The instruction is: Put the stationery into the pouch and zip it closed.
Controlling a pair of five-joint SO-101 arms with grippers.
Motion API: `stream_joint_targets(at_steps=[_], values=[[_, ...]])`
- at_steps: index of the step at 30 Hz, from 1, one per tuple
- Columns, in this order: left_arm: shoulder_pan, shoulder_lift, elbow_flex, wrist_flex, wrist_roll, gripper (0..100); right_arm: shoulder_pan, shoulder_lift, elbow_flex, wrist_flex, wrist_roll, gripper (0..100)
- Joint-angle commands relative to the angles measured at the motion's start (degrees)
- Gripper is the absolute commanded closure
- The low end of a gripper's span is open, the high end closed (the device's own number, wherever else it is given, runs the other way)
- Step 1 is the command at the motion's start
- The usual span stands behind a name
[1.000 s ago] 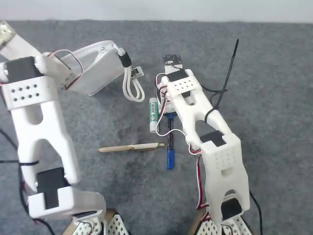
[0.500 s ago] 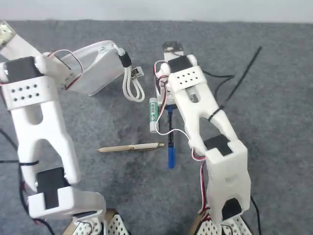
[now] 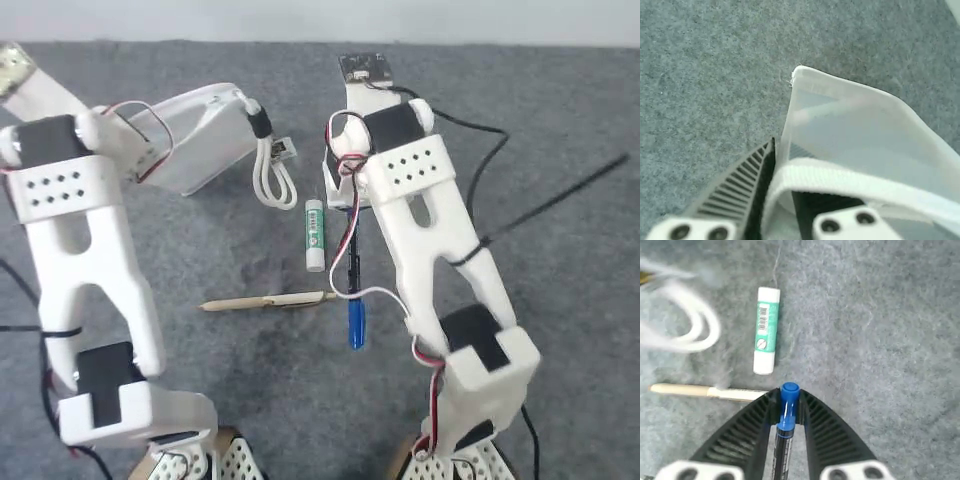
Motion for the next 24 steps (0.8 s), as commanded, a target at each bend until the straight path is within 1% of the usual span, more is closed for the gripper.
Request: stream_joint_targets(at_steps=[1, 5, 7, 10, 14, 17, 20, 24], values=[[0.7, -1.7, -1.7, -0.4, 0.3, 99, -0.7, -7.3, -2.8, 1.8, -0.4, 99.2], [0.7, -1.6, -1.7, -0.4, 0.3, 99, -1.4, -11.8, 0.9, 1.7, -0.4, 99.2], [0.7, -1.6, -1.7, -0.4, 0.3, 99, -2.9, -14.8, 1.9, 1.8, -0.4, 99.2], [0.7, -1.3, -1.7, -0.4, 0.3, 99, -3.7, -19.6, 6.5, 0.7, -0.4, 99.2], [0.7, -1.3, -1.7, -0.4, 0.3, 99, -5.0, -25.4, 14.3, -5.3, -0.7, 99.2], [0.7, -1.4, -1.7, -0.4, 0.3, 99, -8.4, -30.7, 20.7, -10.0, -0.7, 99.2], [0.6, -1.3, -1.7, -0.5, 0.3, 99, -10.8, -36.5, 27.8, -16.3, -0.8, 99.2], [0.6, -1.2, -1.7, -0.5, 0.3, 99, -11.1, -45.4, 38.2, -26.4, -0.8, 99.2]])
